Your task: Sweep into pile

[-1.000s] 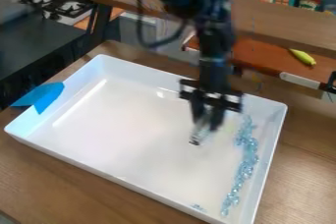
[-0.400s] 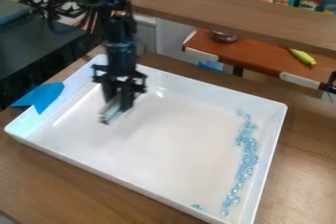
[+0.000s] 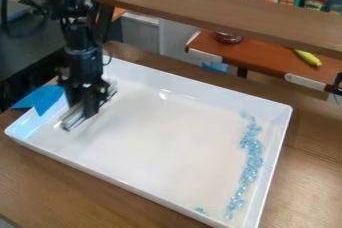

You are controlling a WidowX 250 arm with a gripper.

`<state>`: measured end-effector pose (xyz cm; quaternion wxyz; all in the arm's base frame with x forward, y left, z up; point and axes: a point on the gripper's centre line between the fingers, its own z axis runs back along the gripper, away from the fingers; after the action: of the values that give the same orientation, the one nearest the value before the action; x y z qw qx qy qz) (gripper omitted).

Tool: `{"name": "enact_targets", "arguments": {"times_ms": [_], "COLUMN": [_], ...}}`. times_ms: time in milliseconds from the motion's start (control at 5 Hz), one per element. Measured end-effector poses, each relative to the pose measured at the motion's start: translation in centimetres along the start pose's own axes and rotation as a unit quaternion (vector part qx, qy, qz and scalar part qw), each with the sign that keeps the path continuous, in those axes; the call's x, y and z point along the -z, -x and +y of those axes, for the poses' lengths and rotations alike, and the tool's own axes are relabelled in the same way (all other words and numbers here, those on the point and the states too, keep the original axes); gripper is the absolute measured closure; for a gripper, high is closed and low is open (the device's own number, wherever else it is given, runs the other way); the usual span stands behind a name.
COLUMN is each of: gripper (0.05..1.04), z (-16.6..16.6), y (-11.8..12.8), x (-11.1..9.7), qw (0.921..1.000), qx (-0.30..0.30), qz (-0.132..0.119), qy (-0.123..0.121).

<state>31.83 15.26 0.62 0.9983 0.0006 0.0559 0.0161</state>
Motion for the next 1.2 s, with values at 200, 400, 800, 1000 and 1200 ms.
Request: {"name": "enact_targets", "arguments": {"times_ms": [200, 400, 800, 1000, 1200], "gripper": [0.693, 0.693, 0.303, 0.085, 0.079], "z": [0.7, 0.8, 1.5, 1.8, 2.2], "y": [0.2, 0.0, -0.6, -0.4, -0.3], "x": [0.5, 0.5, -0.1, 0.6, 0.5], "qw": [0.9999, 0.9995, 0.9989, 0.999, 0.999], "qx": [-0.006, -0.024, -0.031, -0.032, -0.032], "qz": [-0.009, -0.016, -0.027, -0.021, -0.026], "qy": [-0.006, -0.009, -0.023, -0.024, -0.017]}}
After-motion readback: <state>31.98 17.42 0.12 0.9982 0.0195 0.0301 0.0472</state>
